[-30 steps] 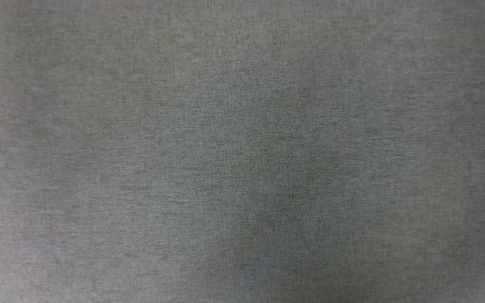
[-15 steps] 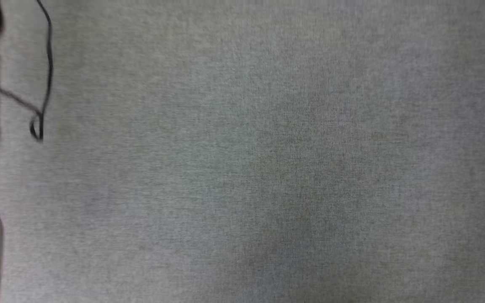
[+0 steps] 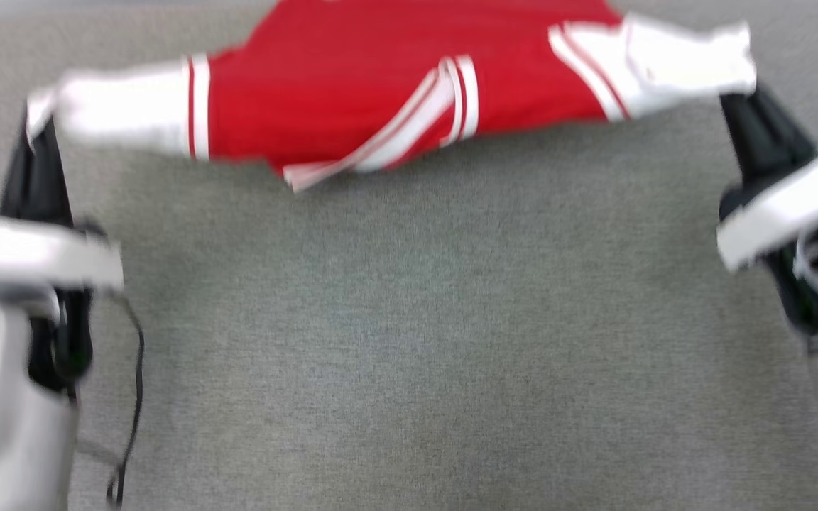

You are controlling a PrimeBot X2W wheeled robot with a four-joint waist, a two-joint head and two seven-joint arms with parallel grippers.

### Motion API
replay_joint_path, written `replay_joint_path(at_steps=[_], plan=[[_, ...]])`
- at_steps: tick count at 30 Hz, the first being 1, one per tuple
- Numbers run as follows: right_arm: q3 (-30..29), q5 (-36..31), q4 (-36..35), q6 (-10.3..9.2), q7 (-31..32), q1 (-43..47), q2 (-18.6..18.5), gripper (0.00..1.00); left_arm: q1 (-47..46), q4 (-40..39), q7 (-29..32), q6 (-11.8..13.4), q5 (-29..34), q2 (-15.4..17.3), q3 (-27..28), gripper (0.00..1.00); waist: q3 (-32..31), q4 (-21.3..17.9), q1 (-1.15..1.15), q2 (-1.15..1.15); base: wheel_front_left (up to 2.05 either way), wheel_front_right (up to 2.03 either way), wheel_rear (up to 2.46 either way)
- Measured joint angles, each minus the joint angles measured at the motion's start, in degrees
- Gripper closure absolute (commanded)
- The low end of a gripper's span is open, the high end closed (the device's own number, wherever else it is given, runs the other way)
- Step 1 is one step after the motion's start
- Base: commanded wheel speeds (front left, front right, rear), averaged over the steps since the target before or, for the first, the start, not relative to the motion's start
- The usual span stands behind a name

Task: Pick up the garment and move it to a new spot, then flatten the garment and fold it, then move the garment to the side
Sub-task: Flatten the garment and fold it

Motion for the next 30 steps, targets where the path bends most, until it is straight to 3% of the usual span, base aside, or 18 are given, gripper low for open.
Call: replay_joint_path(at_steps=[12, 17, 23, 25, 26, 30], plan=[[-10.56, -3.49, -17.62, 0.01, 11.79, 32.25, 5.81, 1.0, 31.95, -19.25, 6.48, 10.78, -1.23, 1.16, 3.24, 1.0, -9.51, -0.82, -0.02, 0.0, 0.0, 0.0, 0.0], [-12.84, -3.91, -20.05, 0.02, 16.46, 42.48, 7.15, 1.0, 41.8, -22.85, 9.5, 13.47, -2.21, 0.58, 3.3, 1.0, -11.79, -0.99, -0.02, 0.0, 0.0, 0.0, 0.0], [-13.99, -4.24, -19.19, 0.01, 21.98, 48.6, 8.86, 1.0, 46.86, -23.65, 11.7, 15.07, -2.1, -0.51, 1.05, 1.0, -12.78, -0.86, -0.01, 0.0, 0.0, 0.0, 0.0], [-13.67, -3.8, -17.51, 0.01, 23.23, 49.1, 9.53, 0.6, 46.81, -23.43, 11.71, 14.89, -2.07, -1.29, -0.03, 1.0, -12.69, -0.69, 0.0, 0.0, 0.0, 0.0, 0.0], [-13.18, -3.57, -16.66, 0.0, 23.99, 49.08, 9.51, 0.0, 46.67, -23.16, 11.68, 14.73, -1.82, -1.65, -0.8, 1.0, -12.61, -0.6, 0.0, 0.0, 0.0, 0.0, 0.0], [-12.37, -1.54, -16.25, -0.02, 23.07, 46.81, 9.31, 0.0, 44.64, -22.99, 10.65, 14.23, -1.05, -3.1, -2.6, 1.0, -11.73, -0.31, 0.0, 0.0, 0.0, 0.0, 0.0]])
